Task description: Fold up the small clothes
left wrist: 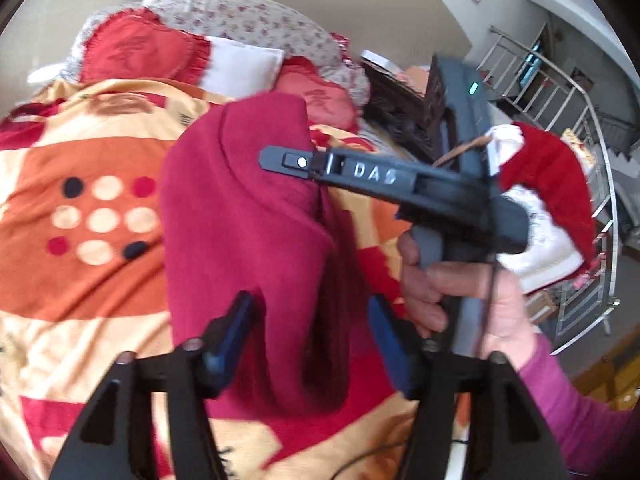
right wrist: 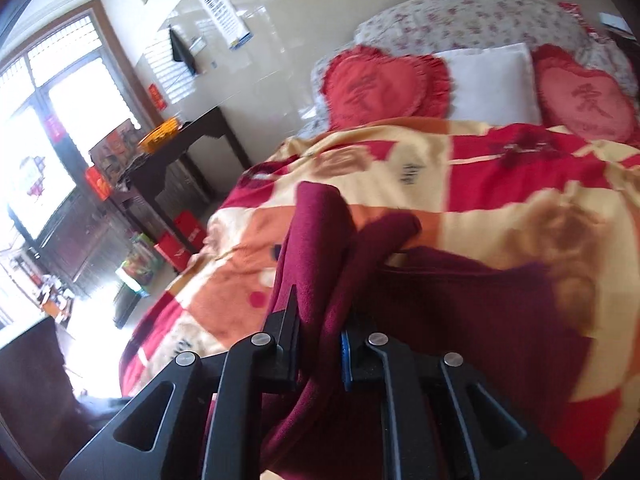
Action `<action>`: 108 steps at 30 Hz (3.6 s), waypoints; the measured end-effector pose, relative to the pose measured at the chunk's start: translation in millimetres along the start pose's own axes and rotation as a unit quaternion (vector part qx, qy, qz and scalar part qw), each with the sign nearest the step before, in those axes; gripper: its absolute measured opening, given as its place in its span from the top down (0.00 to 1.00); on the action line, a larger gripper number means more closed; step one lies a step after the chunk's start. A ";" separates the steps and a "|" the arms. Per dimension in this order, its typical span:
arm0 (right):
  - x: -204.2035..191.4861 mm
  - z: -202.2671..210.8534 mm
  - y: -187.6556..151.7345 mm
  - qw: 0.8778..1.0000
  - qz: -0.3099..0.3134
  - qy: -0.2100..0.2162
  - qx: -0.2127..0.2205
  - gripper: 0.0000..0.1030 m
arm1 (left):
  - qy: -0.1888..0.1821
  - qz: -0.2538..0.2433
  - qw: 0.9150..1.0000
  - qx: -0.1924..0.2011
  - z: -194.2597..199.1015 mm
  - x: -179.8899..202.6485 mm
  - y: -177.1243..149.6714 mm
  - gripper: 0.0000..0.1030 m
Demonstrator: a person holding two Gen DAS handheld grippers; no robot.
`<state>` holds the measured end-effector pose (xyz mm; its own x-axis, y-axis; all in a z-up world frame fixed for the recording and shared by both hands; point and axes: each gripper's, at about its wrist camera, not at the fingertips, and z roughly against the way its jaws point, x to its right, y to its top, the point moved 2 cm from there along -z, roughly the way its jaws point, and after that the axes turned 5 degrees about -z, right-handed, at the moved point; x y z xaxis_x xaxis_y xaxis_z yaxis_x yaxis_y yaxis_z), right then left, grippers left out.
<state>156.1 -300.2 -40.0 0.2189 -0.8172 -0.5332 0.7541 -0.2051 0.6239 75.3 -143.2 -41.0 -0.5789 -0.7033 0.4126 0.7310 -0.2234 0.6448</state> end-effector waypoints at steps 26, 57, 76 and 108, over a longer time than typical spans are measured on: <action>113.7 48.3 -50.3 0.988 -0.092 -0.121 0.003 0.71 | 0.153 -0.057 0.981 -0.102 -90.5 -14.8 -49.2 0.26; 96.2 57.6 -113.0 0.989 -0.039 -0.138 -0.023 0.91 | 0.146 -0.064 0.982 -0.099 -80.5 -3.8 -49.4 0.20; 86.6 72.2 -145.0 0.989 -0.049 -0.134 -0.029 0.84 | 0.177 -0.052 0.978 -0.097 -84.4 -15.0 -46.8 0.20; 114.2 21.0 -91.5 0.992 -0.117 -0.055 0.006 0.72 | 0.062 0.067 0.991 -0.101 -129.0 -66.9 2.9 0.30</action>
<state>99.0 -386.1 -146.0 -0.0307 -0.8005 -0.5986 0.7684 -0.4019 0.4980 162.8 -183.9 -149.7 -0.4315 -0.8106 0.3959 0.8634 -0.2440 0.4415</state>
